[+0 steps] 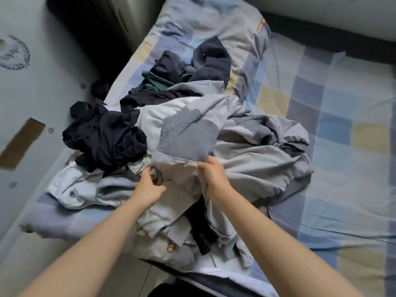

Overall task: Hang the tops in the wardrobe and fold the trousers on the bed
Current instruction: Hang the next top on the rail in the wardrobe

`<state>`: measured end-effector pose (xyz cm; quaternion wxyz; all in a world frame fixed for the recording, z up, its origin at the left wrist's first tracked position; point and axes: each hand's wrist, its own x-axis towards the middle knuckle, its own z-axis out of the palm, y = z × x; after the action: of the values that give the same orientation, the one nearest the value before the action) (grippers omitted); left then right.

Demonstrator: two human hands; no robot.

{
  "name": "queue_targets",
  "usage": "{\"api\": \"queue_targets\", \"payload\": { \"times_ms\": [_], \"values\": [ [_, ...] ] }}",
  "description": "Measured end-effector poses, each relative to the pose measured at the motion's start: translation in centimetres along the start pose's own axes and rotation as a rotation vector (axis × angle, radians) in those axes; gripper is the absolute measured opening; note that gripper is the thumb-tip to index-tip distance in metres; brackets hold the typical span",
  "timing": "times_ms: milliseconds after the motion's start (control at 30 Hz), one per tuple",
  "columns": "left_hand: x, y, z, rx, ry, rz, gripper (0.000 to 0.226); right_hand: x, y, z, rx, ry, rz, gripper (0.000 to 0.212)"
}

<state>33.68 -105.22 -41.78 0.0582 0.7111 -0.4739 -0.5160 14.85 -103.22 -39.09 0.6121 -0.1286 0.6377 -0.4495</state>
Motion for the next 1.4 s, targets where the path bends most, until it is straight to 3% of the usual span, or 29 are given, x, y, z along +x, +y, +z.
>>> {"api": "queue_targets", "payload": {
  "times_ms": [67, 133, 267, 400, 667, 733, 833, 933, 1067, 1200, 1300, 1400],
  "values": [
    [-1.6, 1.4, -0.3, 0.067, -0.063, 0.101, 0.097, -4.8, -1.8, -2.7, 0.076, -0.029, -0.044, 0.014],
    [-3.8, 3.2, 0.3, 0.074, -0.113, 0.226, 0.098, -9.8, -3.8, -5.3, 0.001, -0.081, -0.113, 0.025],
    [-9.5, 7.6, 3.0, 0.028, -0.199, 0.405, 0.048, -16.9, -7.7, -8.3, -0.183, -0.094, -0.186, 0.046],
    [-14.8, 10.2, 3.7, -0.135, -0.222, 0.457, 0.022, -21.1, -11.3, -9.7, -0.140, 0.035, -0.284, 0.023],
    [-22.3, 17.3, -3.7, -0.064, -0.166, 0.642, 0.028, -31.6, -16.6, -10.4, -0.125, 0.361, -0.462, 0.025],
    [-25.1, 20.2, -6.1, -0.085, -0.174, 0.749, 0.025, -34.4, -18.0, -10.5, -0.105, 0.432, -0.504, 0.028],
    [-29.9, 25.1, -8.8, -0.181, -0.205, 0.889, 0.012, -38.0, -20.3, -10.8, -0.074, 0.575, -0.522, 0.049],
    [-35.3, 29.0, -10.2, -0.298, -0.315, 0.972, 0.008, -41.5, -21.4, -10.3, -0.082, 0.580, -0.595, 0.050],
    [-41.8, 32.8, -10.6, -0.345, -0.428, 1.079, 0.008, -46.3, -21.3, -8.6, -0.277, 0.641, -0.640, 0.047],
    [-48.3, 34.7, -10.5, -0.319, -0.550, 1.220, 0.008, -51.6, -19.5, -6.5, -0.532, 0.943, -0.683, 0.041],
    [-52.3, 35.2, -9.6, -0.294, -0.595, 1.288, 0.012, -55.2, -17.6, -3.7, -0.714, 1.261, -0.952, 0.030],
    [-56.3, 35.2, -8.8, -0.203, -0.680, 1.323, 0.017, -57.4, -15.8, -0.7, -1.161, 1.163, -1.258, 0.018]
  ]
}}
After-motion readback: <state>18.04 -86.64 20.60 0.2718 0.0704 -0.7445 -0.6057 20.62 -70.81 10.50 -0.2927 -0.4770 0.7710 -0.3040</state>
